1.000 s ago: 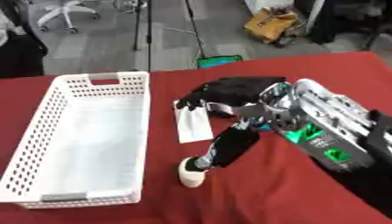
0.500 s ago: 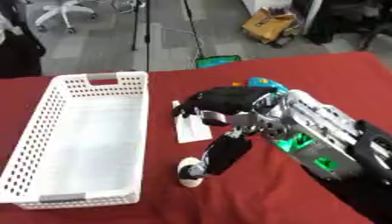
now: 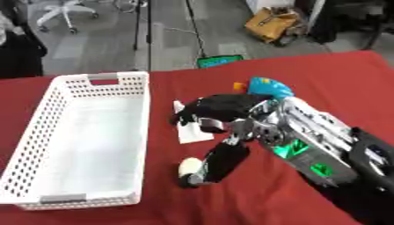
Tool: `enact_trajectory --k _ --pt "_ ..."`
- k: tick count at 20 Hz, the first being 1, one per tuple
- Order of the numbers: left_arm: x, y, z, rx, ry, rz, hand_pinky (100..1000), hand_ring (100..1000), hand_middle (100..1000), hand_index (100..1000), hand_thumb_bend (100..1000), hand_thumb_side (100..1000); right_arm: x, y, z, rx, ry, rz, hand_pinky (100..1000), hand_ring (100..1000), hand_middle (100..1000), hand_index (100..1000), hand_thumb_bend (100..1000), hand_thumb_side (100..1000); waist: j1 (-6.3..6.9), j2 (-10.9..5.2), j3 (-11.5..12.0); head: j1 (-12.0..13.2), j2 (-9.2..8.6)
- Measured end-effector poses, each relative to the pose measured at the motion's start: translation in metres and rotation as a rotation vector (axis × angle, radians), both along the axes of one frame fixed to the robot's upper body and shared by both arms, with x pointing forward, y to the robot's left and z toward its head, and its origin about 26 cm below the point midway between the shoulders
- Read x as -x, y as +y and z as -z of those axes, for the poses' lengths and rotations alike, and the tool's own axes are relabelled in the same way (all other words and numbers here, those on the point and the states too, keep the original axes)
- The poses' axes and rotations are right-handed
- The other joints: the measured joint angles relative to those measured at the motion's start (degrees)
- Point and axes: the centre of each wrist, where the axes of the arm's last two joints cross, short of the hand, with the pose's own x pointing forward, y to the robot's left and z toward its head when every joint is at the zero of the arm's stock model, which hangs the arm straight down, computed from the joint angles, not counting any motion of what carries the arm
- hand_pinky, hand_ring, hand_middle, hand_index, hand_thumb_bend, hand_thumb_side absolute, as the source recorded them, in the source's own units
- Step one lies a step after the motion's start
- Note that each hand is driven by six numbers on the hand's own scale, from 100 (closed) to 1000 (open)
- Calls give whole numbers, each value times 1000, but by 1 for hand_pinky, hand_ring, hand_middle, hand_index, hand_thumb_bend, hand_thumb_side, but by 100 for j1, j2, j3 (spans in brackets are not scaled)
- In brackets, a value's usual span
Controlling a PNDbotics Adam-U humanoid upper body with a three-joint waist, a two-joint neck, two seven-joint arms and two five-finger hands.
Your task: Pick up objects on the table and place them in the box.
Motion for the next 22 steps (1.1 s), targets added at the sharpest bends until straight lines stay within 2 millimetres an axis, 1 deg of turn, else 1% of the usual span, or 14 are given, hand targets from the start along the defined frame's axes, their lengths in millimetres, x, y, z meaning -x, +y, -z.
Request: enact_trajectory --k 4,5,10,11,14,15,19,22 --pt "0 -1 0 5 1 3 639 669 673 717 100 900 1 2 7 12 17 -5 752 892 871 985 626 495 21 3 41 -37 -8" --pt "0 -1 0 4 1 3 639 670 672 717 100 898 1 3 10 16 23 -6 730 895 874 984 629 490 28 3 62 -42 -9" --pt "0 -1 0 3 0 4 639 669 671 717 100 897 2 4 18 28 40 -5 724 893 873 981 625 482 41 17 106 -84 -12" --pt "0 -1 0 3 0 4 639 669 671 717 100 897 1 5 19 31 45 -4 723 863 872 980 621 482 48 23 112 -88 -13" --pt "0 -2 0 0 -1 8 639 669 671 717 100 897 -3 5 24 44 62 5 720 844 871 977 619 484 63 33 137 -98 -52" --pt "0 -3 0 -1 -2 10 639 669 671 717 100 896 -4 4 26 49 65 9 718 817 870 974 616 489 66 34 138 -107 -55" --pt "0 -3 1 0 -4 12 640 669 671 717 100 895 -9 3 30 69 71 25 724 799 873 974 607 501 69 35 163 -135 -60" --pt "0 -4 1 2 -4 14 640 669 671 716 100 895 -13 2 31 88 65 42 726 802 874 973 600 505 76 35 164 -137 -68"
